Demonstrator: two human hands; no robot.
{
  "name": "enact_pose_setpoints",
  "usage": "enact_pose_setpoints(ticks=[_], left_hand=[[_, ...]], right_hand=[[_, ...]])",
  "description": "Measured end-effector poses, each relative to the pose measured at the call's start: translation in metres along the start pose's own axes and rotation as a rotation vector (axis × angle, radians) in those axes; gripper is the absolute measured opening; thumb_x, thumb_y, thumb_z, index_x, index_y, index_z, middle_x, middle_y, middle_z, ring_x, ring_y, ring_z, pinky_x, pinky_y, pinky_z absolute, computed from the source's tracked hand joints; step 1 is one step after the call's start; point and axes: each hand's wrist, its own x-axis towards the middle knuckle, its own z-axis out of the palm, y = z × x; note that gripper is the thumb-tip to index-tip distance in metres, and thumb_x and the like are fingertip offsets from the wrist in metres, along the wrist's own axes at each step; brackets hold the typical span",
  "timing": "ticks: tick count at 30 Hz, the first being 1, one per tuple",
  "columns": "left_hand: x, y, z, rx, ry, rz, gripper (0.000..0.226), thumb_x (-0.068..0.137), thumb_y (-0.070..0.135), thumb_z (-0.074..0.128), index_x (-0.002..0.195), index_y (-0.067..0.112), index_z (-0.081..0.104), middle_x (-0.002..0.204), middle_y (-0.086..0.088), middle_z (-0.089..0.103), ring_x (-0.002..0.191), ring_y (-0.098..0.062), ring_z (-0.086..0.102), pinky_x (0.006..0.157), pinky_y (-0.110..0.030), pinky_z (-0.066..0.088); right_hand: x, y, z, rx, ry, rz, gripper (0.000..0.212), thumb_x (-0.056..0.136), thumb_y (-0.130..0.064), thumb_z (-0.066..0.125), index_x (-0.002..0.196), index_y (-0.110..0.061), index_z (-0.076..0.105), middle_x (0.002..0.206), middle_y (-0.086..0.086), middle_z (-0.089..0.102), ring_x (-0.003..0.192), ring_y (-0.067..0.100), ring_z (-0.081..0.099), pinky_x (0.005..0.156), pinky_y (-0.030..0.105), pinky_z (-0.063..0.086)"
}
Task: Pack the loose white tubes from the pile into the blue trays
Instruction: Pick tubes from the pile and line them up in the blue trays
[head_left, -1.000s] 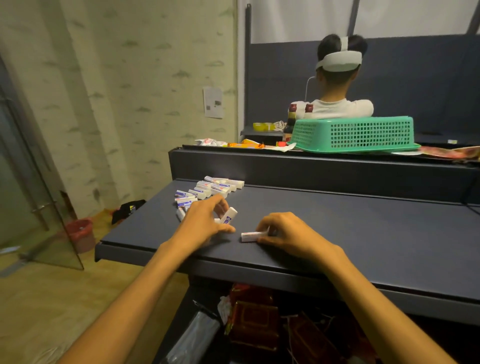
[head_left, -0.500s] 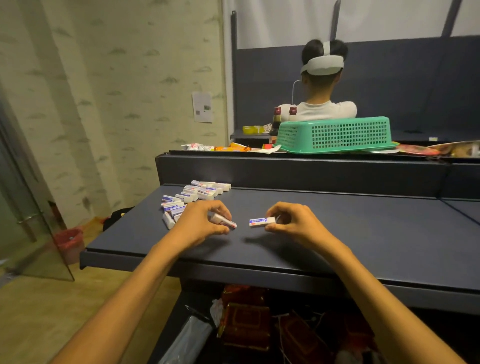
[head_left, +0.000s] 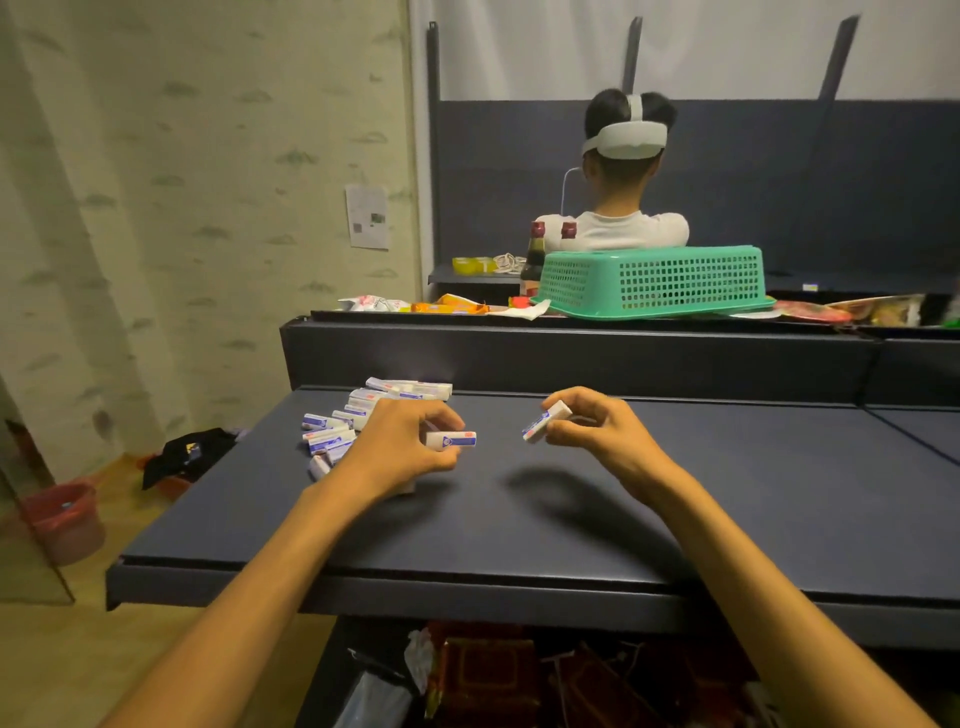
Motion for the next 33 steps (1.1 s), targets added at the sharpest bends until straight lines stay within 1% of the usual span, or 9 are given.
enact_pose_setpoints(ticks=[4,7,12,16,20,23,28,30,33], left_hand=[[0.007,-0.010,0.000,-0.030,0.045,0.074,0.018,0.072,0.015,0.076,0.089,0.020,0.076,0.081,0.010,0.071,0.081,0.001,0.062,0.069,-0.012,0.047],[0.012,-0.017,0.002,-0.050,0.048,0.093,0.017,0.072,0.020,0.074,0.089,0.022,0.076,0.078,0.015,0.070,0.078,0.001,0.063,0.067,-0.010,0.046],[0.016,-0.018,0.008,-0.103,0.030,0.133,0.024,0.068,0.029,0.064,0.088,0.023,0.076,0.077,0.015,0.069,0.077,0.004,0.062,0.067,-0.006,0.043],[0.020,-0.019,0.010,-0.114,0.024,0.174,0.017,0.075,0.020,0.072,0.091,0.021,0.076,0.079,0.012,0.070,0.081,0.002,0.062,0.067,-0.007,0.045],[0.023,-0.016,0.012,-0.128,0.016,0.194,0.018,0.076,0.012,0.074,0.093,0.019,0.076,0.078,0.014,0.068,0.079,0.008,0.061,0.067,-0.005,0.044],[0.024,-0.015,0.014,-0.142,0.013,0.196,0.018,0.076,0.011,0.074,0.092,0.018,0.076,0.078,0.014,0.068,0.077,0.009,0.060,0.066,-0.004,0.042],[0.024,-0.011,0.015,-0.153,0.012,0.198,0.019,0.075,0.010,0.075,0.092,0.018,0.076,0.078,0.011,0.069,0.077,0.009,0.060,0.065,-0.004,0.042],[0.023,-0.009,0.015,-0.157,0.016,0.202,0.018,0.075,0.011,0.075,0.092,0.018,0.076,0.078,0.010,0.070,0.077,0.008,0.060,0.064,-0.004,0.042],[0.024,-0.008,0.017,-0.177,0.017,0.206,0.019,0.072,0.022,0.072,0.090,0.019,0.076,0.077,0.010,0.071,0.079,0.002,0.062,0.064,-0.006,0.043]], right_hand=[[0.007,0.001,0.011,0.127,0.053,0.006,0.015,0.090,0.001,0.061,0.104,-0.001,0.063,0.102,0.018,0.070,0.093,0.027,0.070,0.087,0.035,0.057],[0.009,0.003,0.015,0.141,0.074,0.026,0.017,0.092,0.002,0.058,0.109,0.001,0.061,0.105,0.018,0.070,0.097,0.030,0.069,0.086,0.037,0.057],[0.006,0.003,0.020,0.033,0.101,0.051,0.034,0.095,-0.008,0.057,0.127,-0.017,0.053,0.102,0.017,0.070,0.093,0.023,0.069,0.080,0.028,0.057],[0.005,0.001,0.019,0.007,0.184,0.042,0.024,0.094,-0.007,0.058,0.109,-0.015,0.042,0.090,0.026,0.068,0.074,0.023,0.066,0.069,0.027,0.055],[0.001,-0.007,0.012,-0.130,0.122,0.062,0.010,0.096,-0.015,0.057,0.099,-0.009,0.050,0.084,0.013,0.071,0.071,0.017,0.067,0.070,0.027,0.055],[-0.003,-0.010,0.010,-0.146,0.114,0.065,0.005,0.097,-0.015,0.055,0.100,-0.012,0.058,0.088,0.014,0.070,0.075,0.019,0.068,0.072,0.027,0.057],[-0.010,-0.011,0.009,-0.115,0.117,0.045,0.015,0.097,-0.013,0.054,0.103,-0.019,0.067,0.093,0.018,0.069,0.077,0.019,0.068,0.074,0.027,0.057],[-0.013,-0.012,0.009,-0.089,0.107,0.064,0.015,0.093,-0.014,0.061,0.106,-0.019,0.066,0.092,0.014,0.070,0.079,0.019,0.067,0.075,0.026,0.057],[-0.016,-0.011,0.007,-0.114,0.086,0.106,0.035,0.079,-0.013,0.077,0.110,-0.021,0.063,0.093,0.010,0.070,0.084,0.019,0.067,0.081,0.028,0.057]])
